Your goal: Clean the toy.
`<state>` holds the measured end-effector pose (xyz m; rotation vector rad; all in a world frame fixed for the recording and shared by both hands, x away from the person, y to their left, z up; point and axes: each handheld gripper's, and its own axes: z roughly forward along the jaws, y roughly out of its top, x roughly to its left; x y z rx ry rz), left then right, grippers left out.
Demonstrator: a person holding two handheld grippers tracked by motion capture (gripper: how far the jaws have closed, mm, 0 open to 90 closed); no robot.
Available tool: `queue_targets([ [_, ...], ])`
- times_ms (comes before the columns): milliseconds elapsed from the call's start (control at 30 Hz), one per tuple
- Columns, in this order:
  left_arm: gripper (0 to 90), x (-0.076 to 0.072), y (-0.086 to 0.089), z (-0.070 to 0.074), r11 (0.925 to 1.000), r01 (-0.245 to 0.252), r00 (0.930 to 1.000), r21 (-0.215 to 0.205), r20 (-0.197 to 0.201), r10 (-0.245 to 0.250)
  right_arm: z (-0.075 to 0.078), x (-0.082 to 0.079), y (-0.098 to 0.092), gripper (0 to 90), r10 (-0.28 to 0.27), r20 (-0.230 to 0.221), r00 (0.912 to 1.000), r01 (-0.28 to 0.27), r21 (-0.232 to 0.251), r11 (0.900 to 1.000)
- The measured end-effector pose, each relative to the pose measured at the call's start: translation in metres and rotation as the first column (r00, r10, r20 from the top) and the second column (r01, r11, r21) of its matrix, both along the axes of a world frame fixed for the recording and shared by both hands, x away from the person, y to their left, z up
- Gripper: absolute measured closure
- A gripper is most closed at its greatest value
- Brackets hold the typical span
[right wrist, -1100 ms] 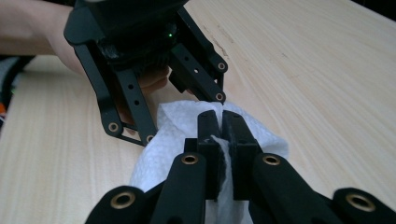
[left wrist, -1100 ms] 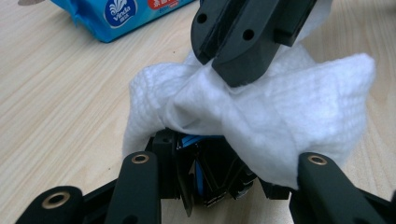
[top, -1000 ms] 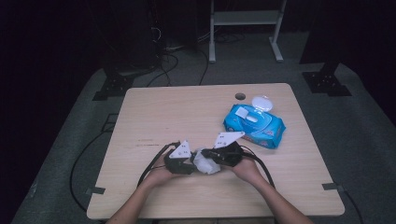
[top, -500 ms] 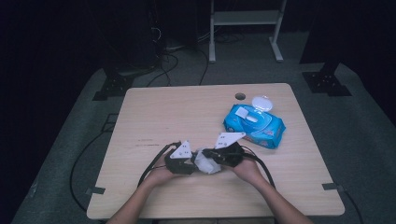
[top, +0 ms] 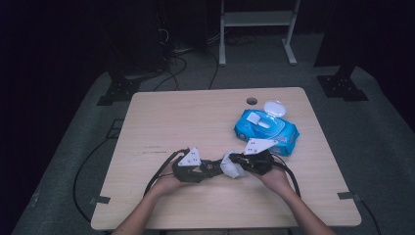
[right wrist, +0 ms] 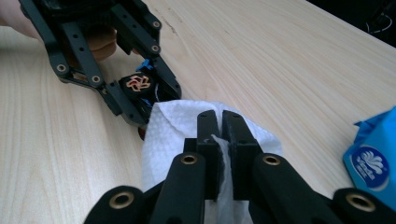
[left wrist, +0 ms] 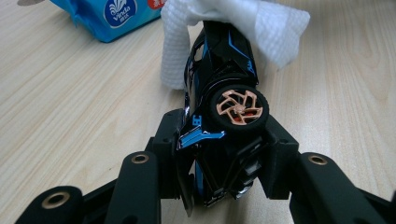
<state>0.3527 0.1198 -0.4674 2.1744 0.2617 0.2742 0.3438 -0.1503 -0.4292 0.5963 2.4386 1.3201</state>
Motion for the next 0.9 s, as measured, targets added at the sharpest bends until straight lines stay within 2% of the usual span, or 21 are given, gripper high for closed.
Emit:
queue_targets([
  [67, 57.6, 0.0, 0.001, 0.0, 1.0, 0.001, 1.0, 0.002, -0.001, -0.001, -0.001, 0.002, -0.009, 85.4, -0.021, 0.007, 0.9997, 0.021, -0.001, 1.0],
  [200, 57.6, 0.001, 0.0, 0.0, 1.0, 0.004, 1.0, 0.003, 0.001, -0.005, -0.002, 0.003, -0.024, 85.5, -0.064, -0.01, 0.9979, 0.064, 0.029, 0.998],
  [267, 57.5, 0.001, 0.0, 0.0, 1.0, 0.003, 1.0, 0.006, 0.0, -0.003, -0.002, 0.001, -0.021, 85.5, -0.06, -0.013, 0.9981, 0.06, 0.033, 0.998],
  [333, 57.5, 0.001, -0.001, 0.0, 1.0, 0.002, 1.0, 0.006, 0.0, -0.002, -0.002, -0.001, -0.011, 85.4, -0.029, -0.022, 0.9993, 0.03, 0.043, 0.999],
  [400, 57.5, 0.001, -0.001, 0.001, 1.0, 0.002, 1.0, 0.007, 0.0, -0.002, -0.003, -0.002, -0.003, 85.3, -0.005, -0.009, 0.9999, 0.006, 0.027, 1.0],
  [467, 57.6, 0.001, 0.001, 0.0, 1.0, 0.003, 1.0, 0.007, 0.0, -0.003, -0.002, -0.002, -0.004, 85.3, -0.005, -0.007, 1.0, 0.005, 0.021, 1.0],
  [533, 57.6, 0.001, 0.002, 0.0, 1.0, 0.006, 1.0, 0.007, -0.001, -0.006, -0.002, 0.001, -0.012, 85.4, -0.029, 0.002, 0.9996, 0.029, 0.013, 1.0],
  [600, 57.6, 0.001, 0.002, 0.0, 1.0, 0.007, 1.0, 0.007, 0.0, -0.007, -0.002, 0.002, -0.024, 85.4, -0.061, -0.015, 0.998, 0.061, 0.035, 0.998],
  [667, 57.6, 0.001, 0.002, 0.001, 0.9999, 0.007, 1.0, 0.008, 0.0, -0.007, -0.002, 0.003, -0.031, 85.5, -0.094, -0.007, 0.9956, 0.094, 0.019, 0.995],
  [700, 57.6, 0.001, 0.002, 0.001, 1.0, 0.007, 1.0, 0.007, 0.001, -0.007, -0.003, 0.003, -0.032, 85.5, -0.095, -0.023, 0.9952, 0.096, 0.039, 0.995],
  [800, 57.6, 0.001, 0.001, 0.001, 0.9999, 0.005, 1.0, 0.01, 0.004, -0.005, -0.002, 0.002, -0.022, 85.5, -0.072, -0.019, 0.9972, 0.073, 0.044, 0.996],
  [900, 57.6, 0.001, -0.001, 0.001, 1.0, 0.006, 1.0, 0.006, 0.006, -0.006, -0.001, 0.0, -0.003, 85.5, -0.021, -0.016, 0.9997, 0.021, 0.046, 0.999],
])
